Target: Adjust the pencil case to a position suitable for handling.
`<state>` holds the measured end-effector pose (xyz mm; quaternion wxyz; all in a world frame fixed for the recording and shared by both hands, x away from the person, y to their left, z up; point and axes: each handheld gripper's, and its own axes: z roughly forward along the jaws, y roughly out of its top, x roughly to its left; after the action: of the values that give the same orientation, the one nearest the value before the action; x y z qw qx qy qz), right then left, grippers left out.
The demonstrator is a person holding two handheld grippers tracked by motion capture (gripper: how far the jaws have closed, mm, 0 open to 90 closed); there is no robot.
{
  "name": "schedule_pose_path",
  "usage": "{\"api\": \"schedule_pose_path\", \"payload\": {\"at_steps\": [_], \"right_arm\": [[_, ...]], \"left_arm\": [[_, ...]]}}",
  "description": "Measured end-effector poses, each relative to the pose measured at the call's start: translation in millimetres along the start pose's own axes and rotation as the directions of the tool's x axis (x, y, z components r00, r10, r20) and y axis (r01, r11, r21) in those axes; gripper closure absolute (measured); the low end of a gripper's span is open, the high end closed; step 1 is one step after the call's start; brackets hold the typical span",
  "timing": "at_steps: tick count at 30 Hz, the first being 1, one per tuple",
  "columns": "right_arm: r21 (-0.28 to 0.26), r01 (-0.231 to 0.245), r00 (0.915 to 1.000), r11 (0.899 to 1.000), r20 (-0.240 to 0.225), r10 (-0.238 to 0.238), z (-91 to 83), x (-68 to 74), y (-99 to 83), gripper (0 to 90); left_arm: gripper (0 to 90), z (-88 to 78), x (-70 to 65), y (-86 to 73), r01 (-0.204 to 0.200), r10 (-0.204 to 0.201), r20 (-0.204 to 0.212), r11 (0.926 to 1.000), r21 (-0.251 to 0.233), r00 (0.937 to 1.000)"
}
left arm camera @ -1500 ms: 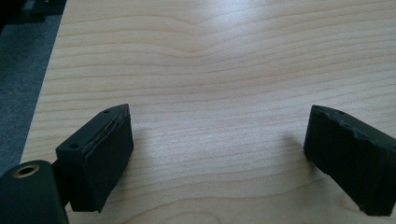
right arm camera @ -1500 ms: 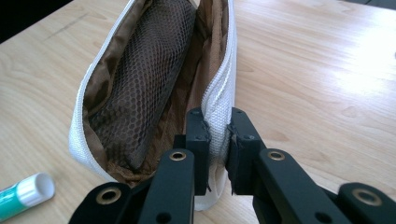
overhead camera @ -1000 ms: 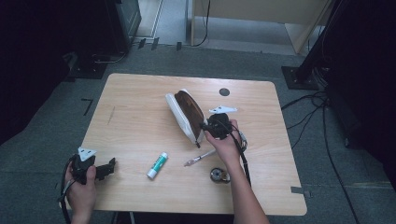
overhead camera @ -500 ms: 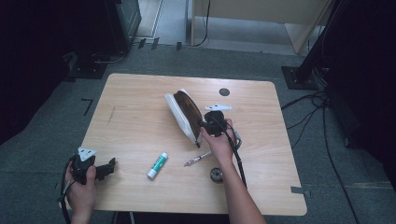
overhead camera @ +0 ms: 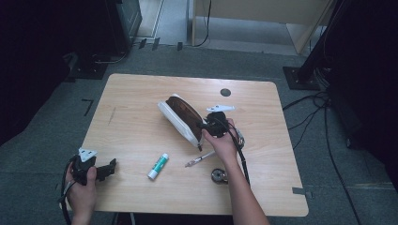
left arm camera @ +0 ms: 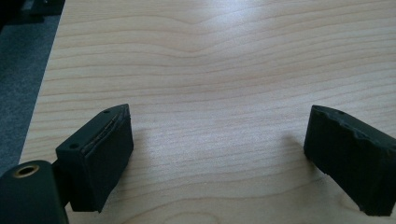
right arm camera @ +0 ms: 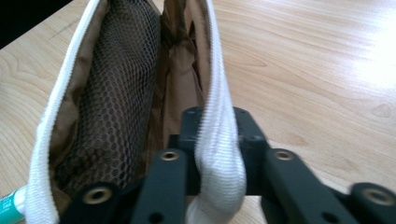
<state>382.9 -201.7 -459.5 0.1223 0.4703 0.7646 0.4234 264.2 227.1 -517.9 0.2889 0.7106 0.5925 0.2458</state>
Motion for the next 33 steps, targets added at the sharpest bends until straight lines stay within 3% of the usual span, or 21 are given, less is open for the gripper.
{"api": "schedule_pose_path", "payload": {"at_steps": [3, 9, 14, 24, 33], "right_arm": [[-0.011, 0.003, 1.0000, 1.000, -0.004, -0.003, -3.6, -0.1, 0.8, 68.3], [-0.084, 0.000, 1.0000, 0.996, -0.006, -0.001, -24.2, -1.0, 5.3, 56.6], [-0.129, 0.050, 0.9987, 0.990, 0.001, -0.050, -51.0, 0.3, 4.6, 53.5], [-0.146, 0.084, 0.9965, 0.986, 0.016, -0.082, -85.6, -8.9, -16.5, 52.9], [-0.120, 0.077, 0.9970, 0.990, -0.001, -0.078, -90.3, -24.4, -43.1, 53.3]], "left_arm": [[8.4, 0.0, -0.1, 0.0, 0.000, 0.000, 0.000, 1.0000, 0.000, 1.0000], [8.4, 0.0, -0.1, 0.0, 0.000, 0.000, 0.000, 1.0000, 0.000, 1.0000], [8.4, 0.0, -0.1, 0.0, 0.000, 0.000, 0.000, 1.0000, 0.000, 1.0000], [8.4, 0.0, -0.1, 0.0, -0.001, 0.001, 0.000, 1.0000, 0.000, 1.0000], [8.4, -0.1, -0.1, 0.0, 0.000, 0.000, 0.001, 1.0000, 0.001, 1.0000]]}}
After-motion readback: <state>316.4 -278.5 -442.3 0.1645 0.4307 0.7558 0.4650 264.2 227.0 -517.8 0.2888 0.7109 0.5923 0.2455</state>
